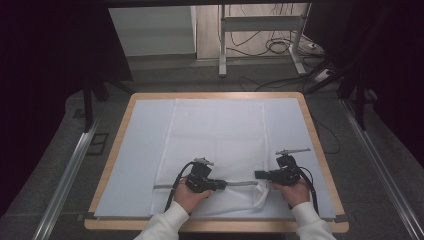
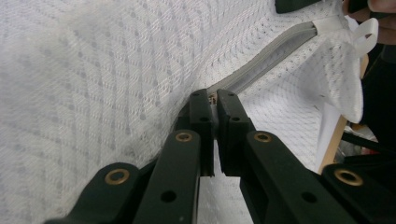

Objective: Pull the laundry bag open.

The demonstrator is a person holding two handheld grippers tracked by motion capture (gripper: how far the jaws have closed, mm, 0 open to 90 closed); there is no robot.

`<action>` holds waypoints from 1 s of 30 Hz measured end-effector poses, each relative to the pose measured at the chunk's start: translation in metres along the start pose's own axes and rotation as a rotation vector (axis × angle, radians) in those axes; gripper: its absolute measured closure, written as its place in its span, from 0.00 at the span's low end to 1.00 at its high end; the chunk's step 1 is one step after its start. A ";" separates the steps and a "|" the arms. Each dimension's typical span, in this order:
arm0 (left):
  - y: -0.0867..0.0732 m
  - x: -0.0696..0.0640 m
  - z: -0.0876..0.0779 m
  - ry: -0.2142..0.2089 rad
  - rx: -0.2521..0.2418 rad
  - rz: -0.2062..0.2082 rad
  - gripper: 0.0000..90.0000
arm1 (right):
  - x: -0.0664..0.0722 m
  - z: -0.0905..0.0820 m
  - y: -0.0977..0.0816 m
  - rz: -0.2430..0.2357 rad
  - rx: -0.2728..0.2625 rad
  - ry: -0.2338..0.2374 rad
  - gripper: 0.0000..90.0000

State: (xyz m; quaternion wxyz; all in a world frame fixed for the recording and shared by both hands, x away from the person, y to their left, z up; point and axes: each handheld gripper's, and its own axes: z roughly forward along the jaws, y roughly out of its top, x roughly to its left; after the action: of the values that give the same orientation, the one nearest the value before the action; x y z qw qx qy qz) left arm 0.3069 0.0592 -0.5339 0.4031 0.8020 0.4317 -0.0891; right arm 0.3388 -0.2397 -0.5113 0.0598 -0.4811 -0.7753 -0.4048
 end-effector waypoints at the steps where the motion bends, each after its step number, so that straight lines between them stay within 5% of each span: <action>1: -0.001 0.001 -0.001 0.000 -0.005 -0.007 0.96 | 0.000 0.000 0.000 0.000 0.000 0.001 0.99; 30: -0.014 0.018 -0.023 0.020 -0.011 -0.059 0.96 | 0.001 0.000 0.000 -0.002 -0.003 -0.002 0.98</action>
State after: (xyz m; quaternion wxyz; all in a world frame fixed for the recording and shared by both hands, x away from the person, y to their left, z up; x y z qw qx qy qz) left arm 0.3022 0.0915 -0.5356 0.4004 0.7874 0.4598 -0.0907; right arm 0.3382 -0.2393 -0.5114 0.0578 -0.4810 -0.7751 -0.4056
